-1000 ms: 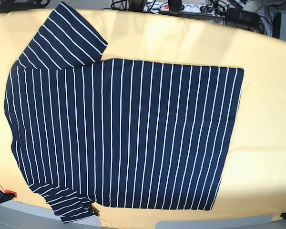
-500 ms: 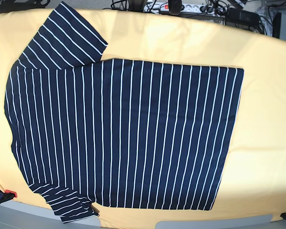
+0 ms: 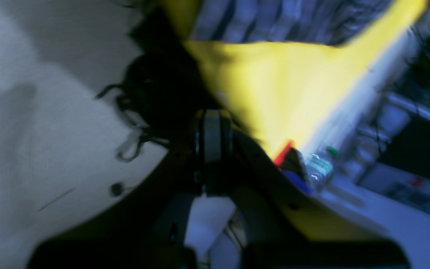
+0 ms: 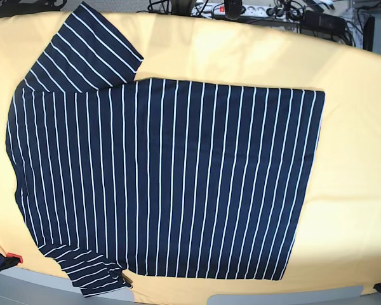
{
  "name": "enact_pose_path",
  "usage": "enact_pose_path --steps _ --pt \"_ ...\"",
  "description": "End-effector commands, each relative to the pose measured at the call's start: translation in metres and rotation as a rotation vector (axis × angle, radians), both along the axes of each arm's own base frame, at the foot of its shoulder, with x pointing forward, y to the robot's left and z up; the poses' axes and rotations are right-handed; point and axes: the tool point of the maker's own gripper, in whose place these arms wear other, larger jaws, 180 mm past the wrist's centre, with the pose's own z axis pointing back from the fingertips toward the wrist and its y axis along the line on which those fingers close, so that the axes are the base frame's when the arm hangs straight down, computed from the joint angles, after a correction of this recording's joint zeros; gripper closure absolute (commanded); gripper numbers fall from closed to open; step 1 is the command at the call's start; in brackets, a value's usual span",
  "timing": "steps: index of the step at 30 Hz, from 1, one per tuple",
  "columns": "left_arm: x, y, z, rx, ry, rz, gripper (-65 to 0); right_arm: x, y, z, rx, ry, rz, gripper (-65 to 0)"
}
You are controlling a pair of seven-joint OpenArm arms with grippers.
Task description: Fold the T-shirt properly
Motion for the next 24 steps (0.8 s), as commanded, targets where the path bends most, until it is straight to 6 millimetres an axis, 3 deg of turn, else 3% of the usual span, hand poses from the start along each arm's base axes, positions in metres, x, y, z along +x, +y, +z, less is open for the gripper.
enact_pose_path --steps 1,6,10,14,18,24 --pt "0.008 0.002 0.007 -0.006 -0.030 0.010 0.0 0.009 -0.006 0.011 -0.010 -0.045 -0.004 0.0" --pt "0.035 0.020 0.016 -0.014 -0.084 0.022 0.0 0.051 -0.037 0.034 -0.043 -0.186 -0.046 0.0" --pt "0.071 0.025 0.029 -0.029 -0.189 0.007 0.0 0.079 -0.061 0.046 -0.039 -0.252 -0.054 0.0" --pt "0.099 0.025 0.041 -0.032 -0.280 -0.043 0.0 0.103 -0.077 0.044 0.037 -0.259 -0.082 0.0" --pt "0.119 0.028 0.042 -0.040 -0.336 -0.117 0.0 0.130 -0.070 0.035 0.233 -0.246 -0.097 0.0" --pt "0.164 0.053 0.045 0.037 -0.452 -0.188 0.0 0.160 -0.034 0.030 0.639 -0.174 -0.110 0.0"
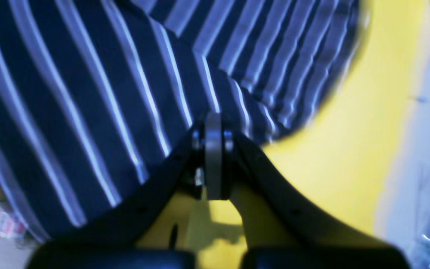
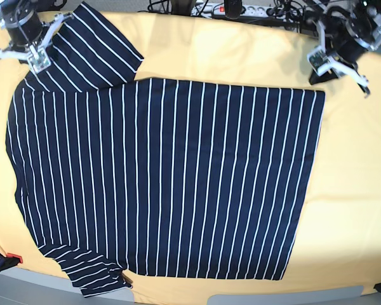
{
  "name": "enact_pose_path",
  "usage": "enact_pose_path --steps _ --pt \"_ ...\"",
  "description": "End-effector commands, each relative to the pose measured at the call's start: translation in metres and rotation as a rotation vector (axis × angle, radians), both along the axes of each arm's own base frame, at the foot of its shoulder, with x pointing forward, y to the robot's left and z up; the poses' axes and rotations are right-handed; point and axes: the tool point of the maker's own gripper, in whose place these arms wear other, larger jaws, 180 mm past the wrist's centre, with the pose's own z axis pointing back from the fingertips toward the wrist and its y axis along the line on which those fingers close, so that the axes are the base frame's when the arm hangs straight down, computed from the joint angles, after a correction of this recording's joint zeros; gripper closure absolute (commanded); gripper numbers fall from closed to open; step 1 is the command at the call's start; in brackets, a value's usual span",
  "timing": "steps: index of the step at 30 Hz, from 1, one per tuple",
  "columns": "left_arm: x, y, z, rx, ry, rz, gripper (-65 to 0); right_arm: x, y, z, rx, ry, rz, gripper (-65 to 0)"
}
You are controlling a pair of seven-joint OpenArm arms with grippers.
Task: Fold the T-shirt properly
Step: 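Lower both grippers and grasp the shirt's shoulder and collar edges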
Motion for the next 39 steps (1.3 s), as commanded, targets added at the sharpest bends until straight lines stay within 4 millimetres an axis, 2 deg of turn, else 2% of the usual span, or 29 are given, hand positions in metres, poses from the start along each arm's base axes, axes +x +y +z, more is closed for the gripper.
enact_pose_path --steps 1,3,6,10,13,15,16,17,22,28,29,30,32,33,34,35,38,39 --pt "0.012 -0.001 0.009 -0.010 -0.049 -0.024 0.0 0.010 0.005 0.012 0.027 -0.042 0.030 0.0" --pt "0.022 0.001 0.010 -0.017 -0.060 -0.071 0.0 0.015 0.017 0.018 0.112 -0.046 0.071 0.0" --pt "0.025 0.000 0.004 -0.046 -0.024 -0.179 0.0 0.013 0.028 0.020 0.166 -0.029 0.124 0.0" --pt "0.028 0.008 -0.003 -0.085 0.044 -0.281 -0.3 0.012 0.027 0.019 0.154 -0.024 0.136 0.0" --pt "0.035 0.017 -0.010 -0.091 0.066 -0.296 -21.8 0.013 0.023 0.019 0.128 -0.031 0.126 0.0" --pt "0.035 0.023 -0.022 -0.036 0.099 -0.327 -34.4 0.013 0.023 0.019 0.129 -0.030 0.127 0.0" --pt "0.033 0.025 -0.030 0.003 0.117 -0.354 -37.6 0.013 0.023 0.019 0.129 -0.030 0.127 0.0" --pt "0.033 0.027 -0.037 0.040 0.129 -0.379 -38.2 0.013 0.023 0.019 0.129 -0.030 0.127 0.0" --pt "0.045 0.028 -0.056 0.155 0.102 -0.453 -38.2 0.013 0.023 0.019 0.128 -0.030 0.127 0.0" --pt "0.059 0.015 -0.061 0.159 0.096 -0.499 -36.8 0.012 0.023 0.018 0.126 -0.023 0.125 0.0" --pt "0.063 0.014 -0.059 0.162 0.088 -0.502 -33.3 0.010 0.022 0.017 0.122 -0.015 0.123 0.0" --pt "0.066 0.014 -0.058 0.169 0.084 -0.501 -26.8 0.010 0.021 0.016 0.114 -0.015 0.124 0.0" --pt "0.073 0.017 -0.056 0.187 0.077 -0.485 -7.2 0.010 0.016 0.015 0.077 -0.009 0.127 0.0" --pt "0.076 0.017 -0.054 0.186 0.074 -0.474 0.0 0.008 0.014 0.013 0.051 0.003 0.138 0.0" --pt "0.077 0.017 -0.053 0.181 0.075 -0.462 0.0 0.007 0.011 0.011 0.019 0.015 0.151 0.0" --pt "0.077 0.018 -0.053 0.180 0.079 -0.454 0.0 0.005 0.009 0.010 -0.006 0.027 0.163 -4.8" --pt "0.077 0.013 -0.051 0.157 0.079 -0.450 0.0 -0.002 0.003 0.006 -0.052 0.051 0.171 -29.2" --pt "0.077 0.012 -0.050 0.148 0.078 -0.448 0.0 -0.005 0.002 0.003 -0.050 0.064 0.167 -33.5"
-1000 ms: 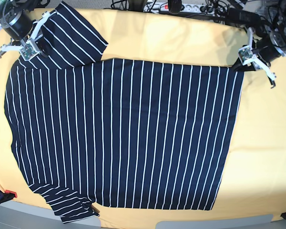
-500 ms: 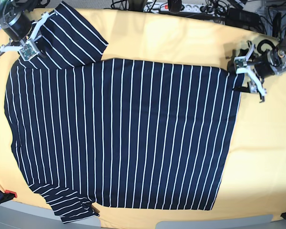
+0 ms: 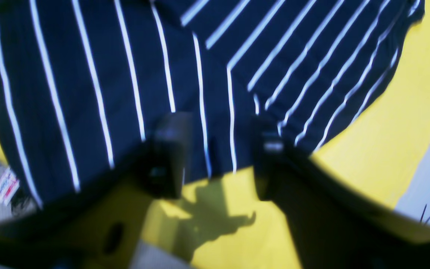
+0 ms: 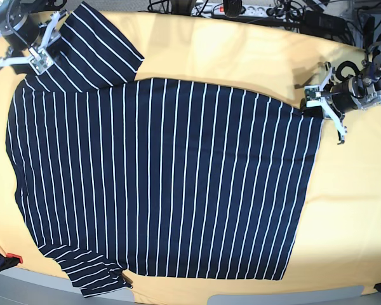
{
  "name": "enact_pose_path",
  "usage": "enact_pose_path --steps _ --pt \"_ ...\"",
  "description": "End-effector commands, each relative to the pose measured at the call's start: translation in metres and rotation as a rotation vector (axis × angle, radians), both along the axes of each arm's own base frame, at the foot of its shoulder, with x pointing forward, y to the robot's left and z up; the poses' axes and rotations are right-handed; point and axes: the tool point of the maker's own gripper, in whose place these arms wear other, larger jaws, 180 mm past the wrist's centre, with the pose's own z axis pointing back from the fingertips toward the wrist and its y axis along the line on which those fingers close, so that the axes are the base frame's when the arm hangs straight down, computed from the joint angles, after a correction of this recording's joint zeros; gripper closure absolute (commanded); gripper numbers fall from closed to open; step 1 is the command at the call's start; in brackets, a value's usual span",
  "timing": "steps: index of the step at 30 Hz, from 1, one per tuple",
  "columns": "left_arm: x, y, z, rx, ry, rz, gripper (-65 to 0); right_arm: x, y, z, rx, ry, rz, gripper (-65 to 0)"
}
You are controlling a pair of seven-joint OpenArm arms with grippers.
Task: Fold the T-shirt properly
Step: 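Lower both grippers and grasp the shirt's shoulder and collar edges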
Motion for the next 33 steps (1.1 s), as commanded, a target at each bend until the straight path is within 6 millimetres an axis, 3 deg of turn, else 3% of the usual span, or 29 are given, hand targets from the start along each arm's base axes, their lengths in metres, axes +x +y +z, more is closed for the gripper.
enact_pose_path --steps 1,6,11,24,31,33 --pt "0.005 0.004 0.009 0.008 -0.018 -0.006 0.0 0.002 -0.002 0.003 0.001 -0.012 0.008 -35.0" --pt "0.005 0.001 0.011 0.004 -0.021 -0.012 0.0 0.004 -0.040 -0.022 -0.046 -0.008 -0.080 -35.1" --pt "0.005 0.001 0.010 0.004 -0.021 -0.012 0.0 0.011 -0.059 -0.044 -0.030 0.026 -0.100 -35.0" --pt "0.005 0.001 0.010 0.003 -0.021 -0.012 0.0 0.039 -0.091 -0.071 0.037 0.029 -0.171 -35.0" --pt "0.005 0.001 0.011 0.003 -0.021 -0.012 0.0 0.038 -0.091 -0.076 0.044 0.048 -0.162 -34.9" --pt "0.005 0.001 0.011 0.003 -0.021 -0.012 0.0 0.037 -0.091 -0.076 0.043 0.057 -0.158 -31.1"
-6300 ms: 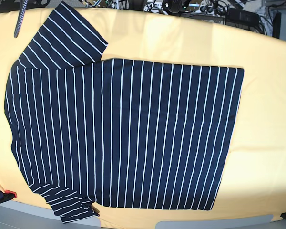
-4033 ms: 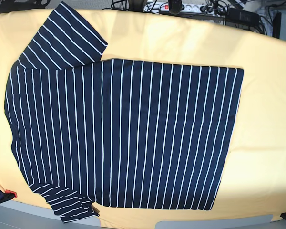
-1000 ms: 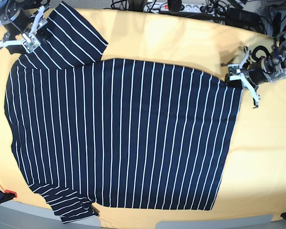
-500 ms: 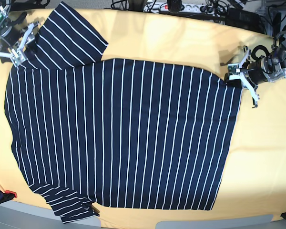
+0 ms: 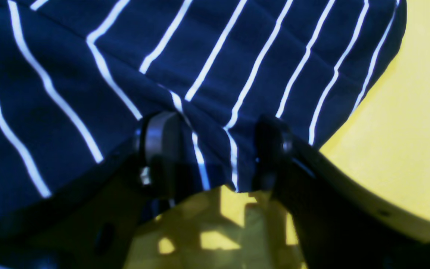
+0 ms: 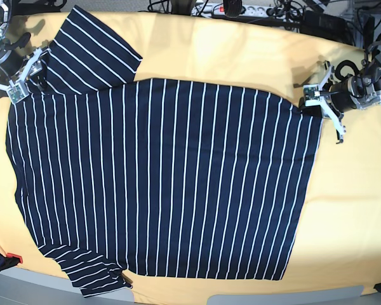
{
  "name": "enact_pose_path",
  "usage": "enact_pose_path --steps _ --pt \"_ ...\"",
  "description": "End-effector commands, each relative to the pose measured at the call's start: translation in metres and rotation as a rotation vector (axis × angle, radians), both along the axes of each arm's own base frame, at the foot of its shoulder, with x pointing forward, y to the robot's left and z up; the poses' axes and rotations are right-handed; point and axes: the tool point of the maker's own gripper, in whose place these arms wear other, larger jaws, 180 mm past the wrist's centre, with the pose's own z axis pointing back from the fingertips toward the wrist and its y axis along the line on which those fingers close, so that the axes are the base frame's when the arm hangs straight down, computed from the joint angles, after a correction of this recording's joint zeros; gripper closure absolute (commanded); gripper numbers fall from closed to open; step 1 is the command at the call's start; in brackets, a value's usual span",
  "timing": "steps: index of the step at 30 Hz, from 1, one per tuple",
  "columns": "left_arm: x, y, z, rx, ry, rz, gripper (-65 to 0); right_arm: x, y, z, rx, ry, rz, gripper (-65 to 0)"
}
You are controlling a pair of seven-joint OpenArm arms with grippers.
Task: Fold the T-shirt properly
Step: 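Lower both grippers and grasp the shirt's shoulder and collar edges, then lift the grasped edges and pull them toward the hem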
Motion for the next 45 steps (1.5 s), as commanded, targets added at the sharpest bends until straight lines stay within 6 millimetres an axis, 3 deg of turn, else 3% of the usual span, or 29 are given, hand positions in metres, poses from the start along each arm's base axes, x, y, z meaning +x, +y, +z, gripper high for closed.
enact_pose_path --steps 1,3,4,10,16,21,29,39,45 --pt "0.006 0.004 0.009 0.010 -0.022 -0.006 0.0 -0.007 -0.014 -0.003 -0.065 0.051 -0.001 -25.2" --pt "0.006 0.004 0.009 0.010 -0.022 -0.006 0.0 -0.009 -0.016 -0.004 -0.073 0.061 -0.011 -5.8" --pt "0.006 0.004 0.009 0.010 -0.022 -0.006 0.0 -0.009 -0.017 -0.004 -0.074 0.061 -0.017 0.0" --pt "0.006 0.008 0.014 0.028 -0.026 -0.016 0.0 0.001 -0.013 0.008 -0.037 0.031 -0.012 0.0" --pt "0.003 0.014 0.030 0.039 -0.006 -0.037 0.0 -0.005 -0.015 0.019 -0.078 0.109 0.023 0.0" --pt "-0.017 0.008 0.042 0.028 0.098 -0.098 0.0 -0.020 0.004 0.031 -0.101 0.170 0.147 0.0" --pt "-0.051 0.014 0.063 0.110 0.248 -0.227 0.0 -0.049 0.018 0.052 -0.220 0.270 0.319 0.0" --pt "-0.063 0.009 0.082 0.098 0.271 -0.295 0.0 -0.093 0.000 0.081 -0.222 0.404 0.333 0.0" --pt "-0.091 -0.010 0.077 0.031 0.357 -0.309 0.0 -0.112 -0.009 0.082 -0.232 0.463 0.323 0.0"
